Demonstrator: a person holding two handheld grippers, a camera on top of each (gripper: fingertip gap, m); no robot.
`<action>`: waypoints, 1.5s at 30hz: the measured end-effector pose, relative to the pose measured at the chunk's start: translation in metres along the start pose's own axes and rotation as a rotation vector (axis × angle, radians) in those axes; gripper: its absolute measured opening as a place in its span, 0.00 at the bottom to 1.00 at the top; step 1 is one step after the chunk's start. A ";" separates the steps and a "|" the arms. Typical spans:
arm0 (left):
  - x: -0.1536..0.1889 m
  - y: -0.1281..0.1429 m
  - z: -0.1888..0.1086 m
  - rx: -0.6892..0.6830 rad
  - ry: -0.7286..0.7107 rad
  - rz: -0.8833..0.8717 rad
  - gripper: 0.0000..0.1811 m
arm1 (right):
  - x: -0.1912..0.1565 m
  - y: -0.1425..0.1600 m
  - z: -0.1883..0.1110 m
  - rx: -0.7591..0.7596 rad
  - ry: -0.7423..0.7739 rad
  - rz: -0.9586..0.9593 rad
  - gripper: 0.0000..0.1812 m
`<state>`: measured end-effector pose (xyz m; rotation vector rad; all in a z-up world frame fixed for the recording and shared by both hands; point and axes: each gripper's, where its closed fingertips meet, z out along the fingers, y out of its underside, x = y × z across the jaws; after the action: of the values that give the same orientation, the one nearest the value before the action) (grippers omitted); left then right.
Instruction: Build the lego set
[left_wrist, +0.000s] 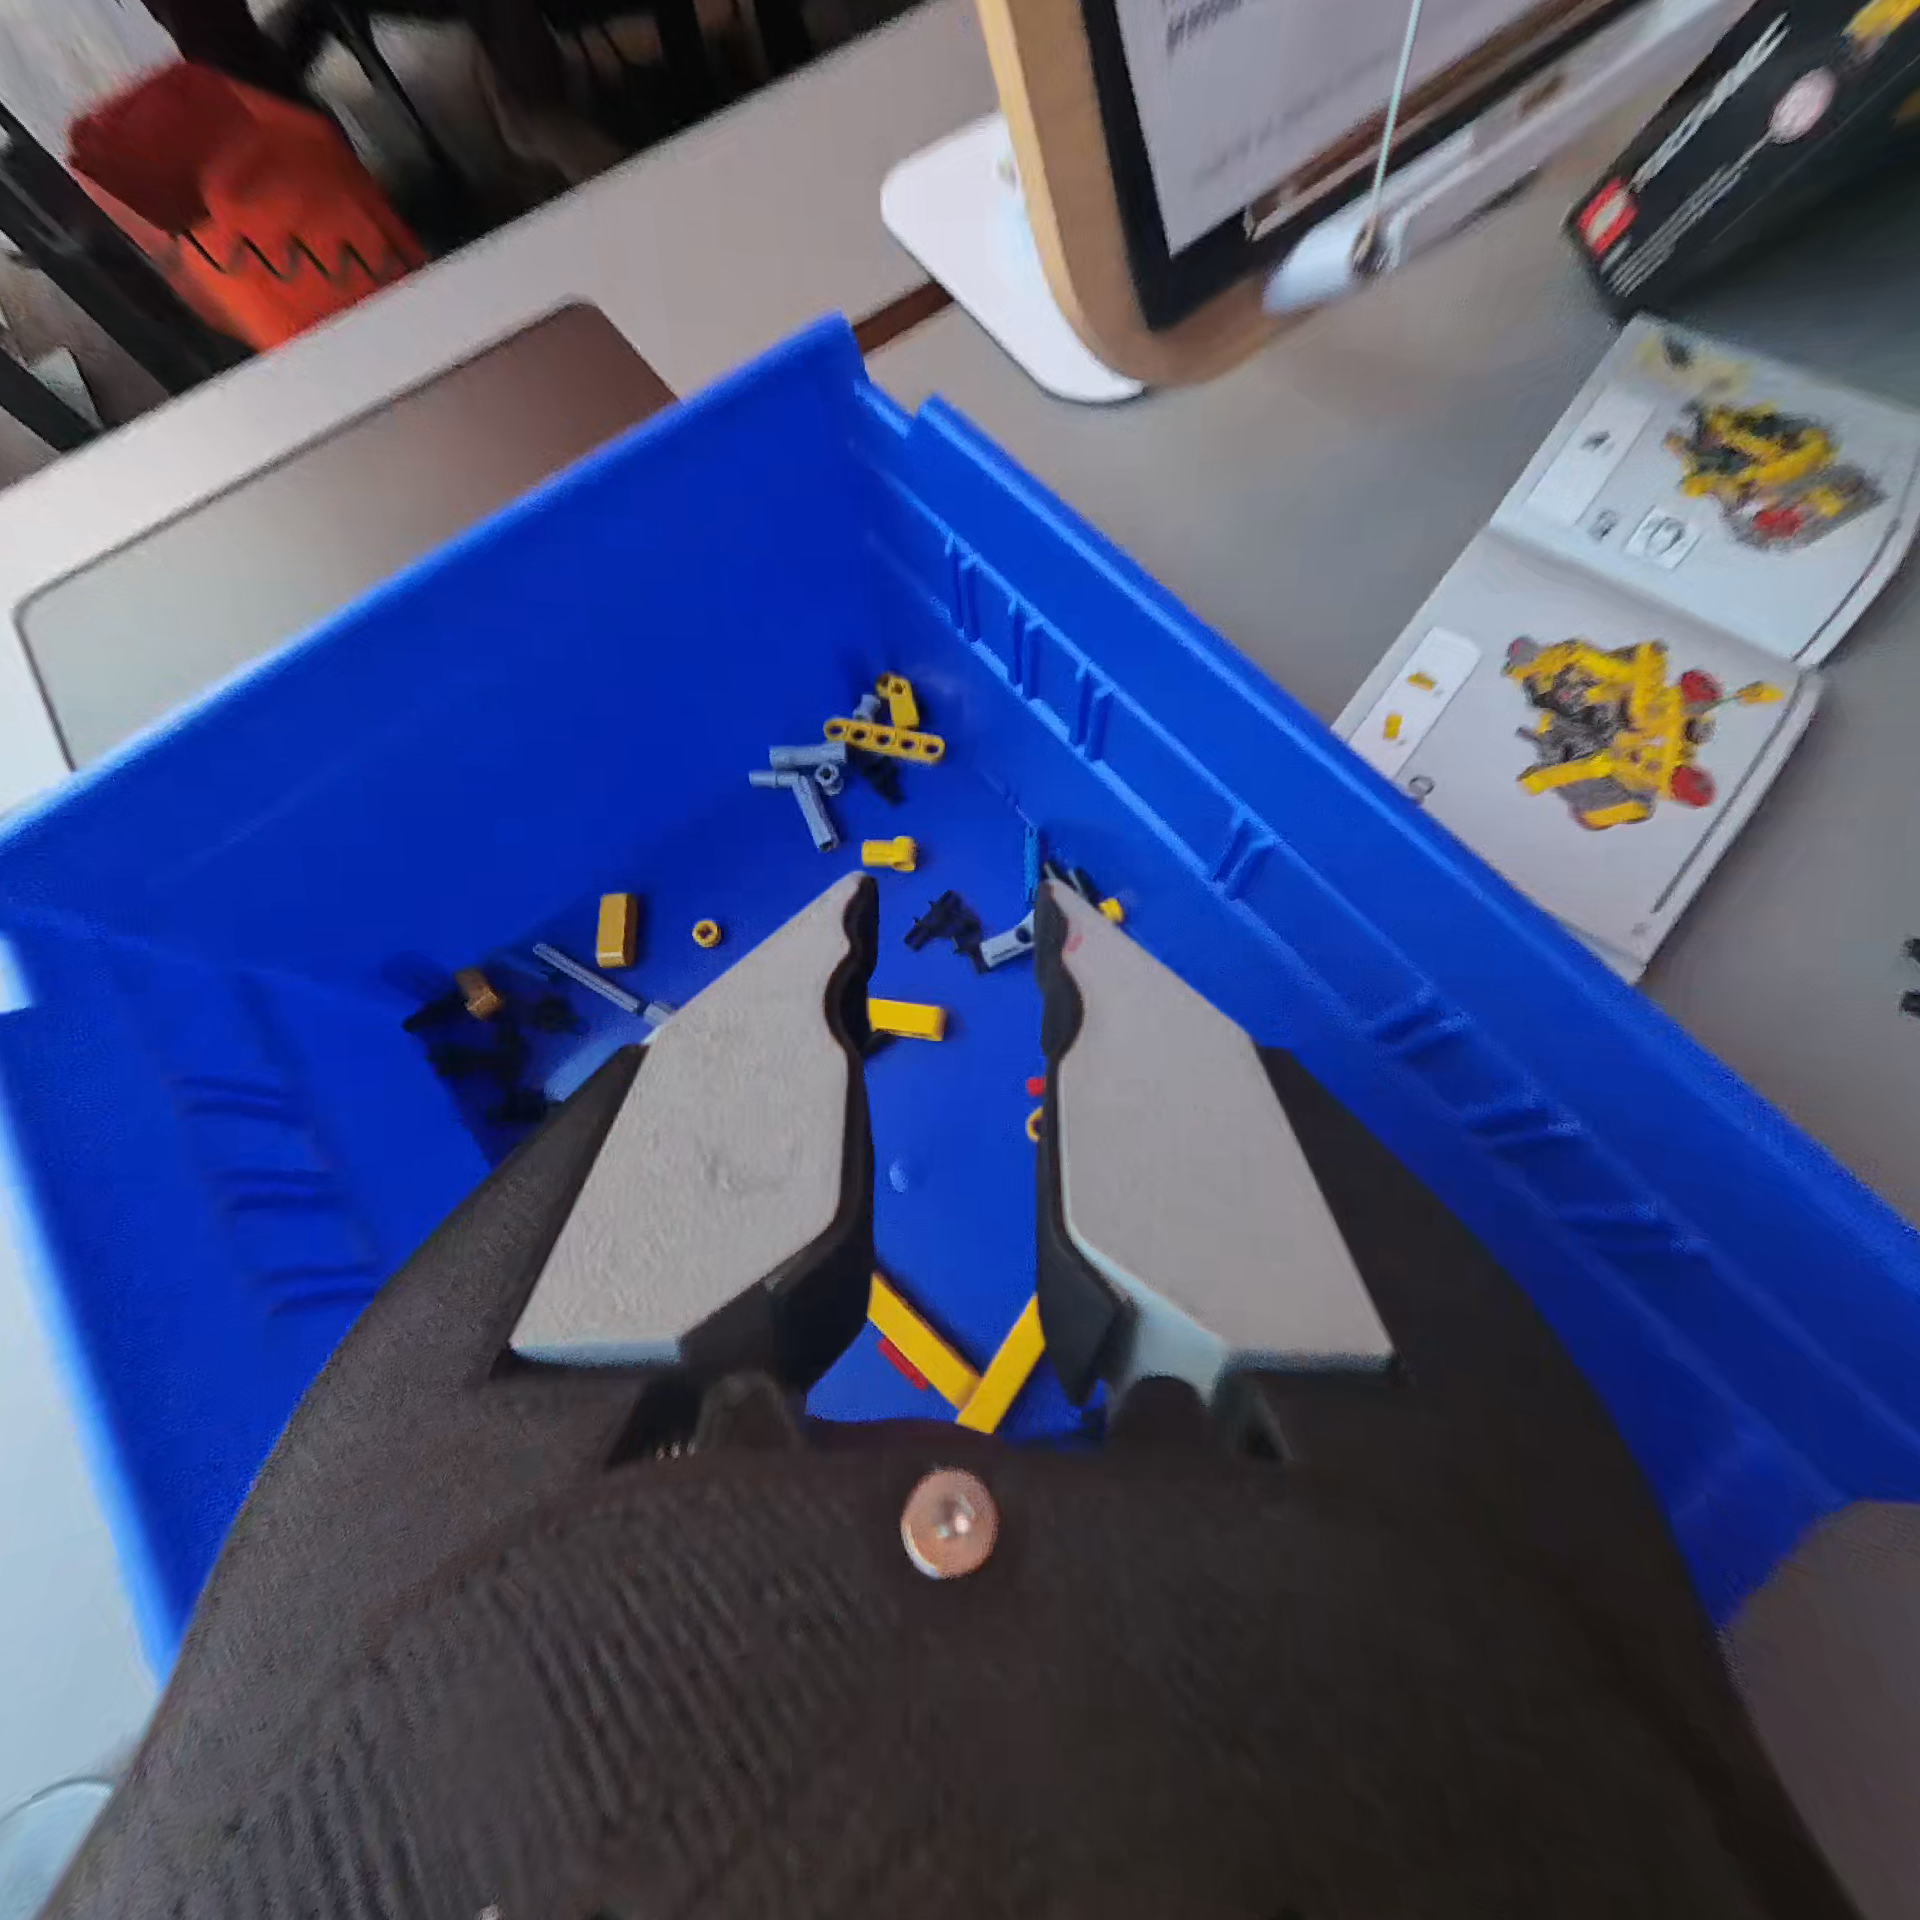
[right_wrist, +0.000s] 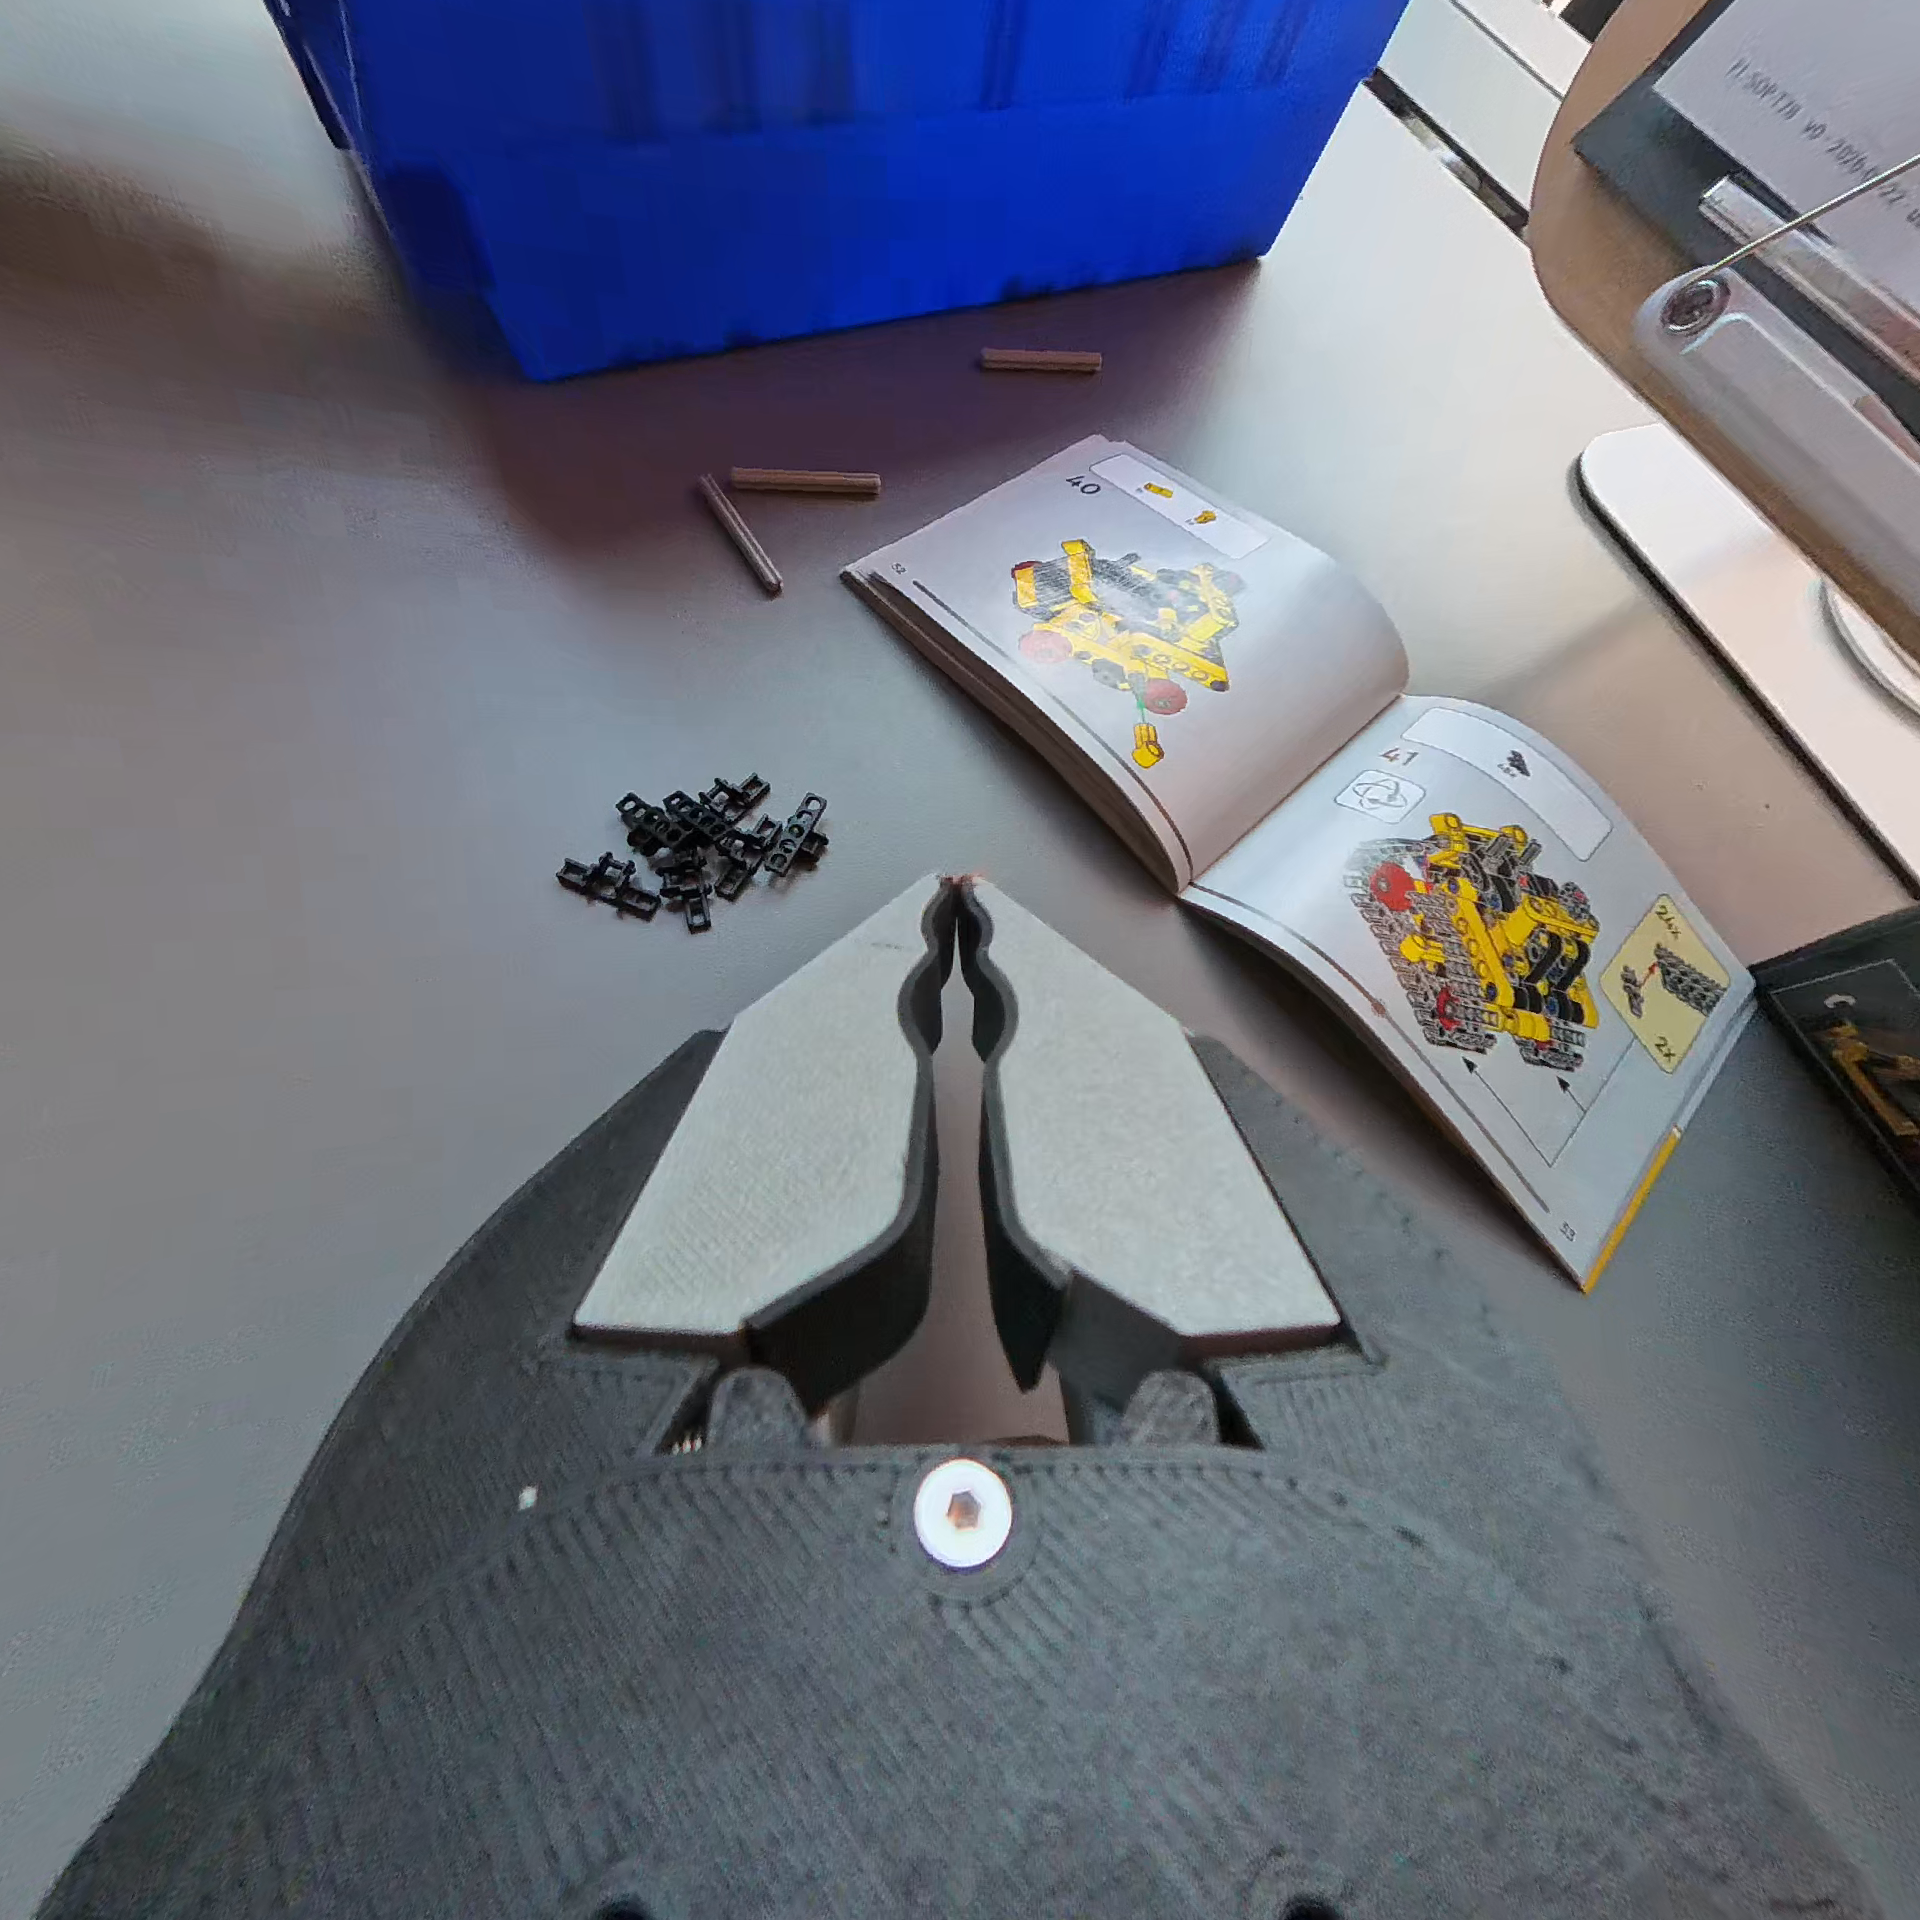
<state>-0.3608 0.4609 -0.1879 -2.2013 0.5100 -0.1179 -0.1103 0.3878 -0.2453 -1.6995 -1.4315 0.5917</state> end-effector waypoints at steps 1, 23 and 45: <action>-0.003 0.007 0.012 -0.060 0.002 0.010 0.16 | 0.000 -0.001 -0.001 0.003 0.003 -0.001 0.00; -0.007 0.047 0.068 -0.373 0.154 0.111 0.15 | 0.003 0.000 -0.003 0.005 0.012 0.002 0.00; -0.008 0.049 0.062 -0.358 0.253 0.130 0.02 | 0.003 -0.001 -0.005 0.007 0.016 -0.016 0.00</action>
<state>-0.3679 0.4822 -0.2637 -2.5069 0.8704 -0.2542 -0.1066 0.3889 -0.2410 -1.6817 -1.4290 0.5726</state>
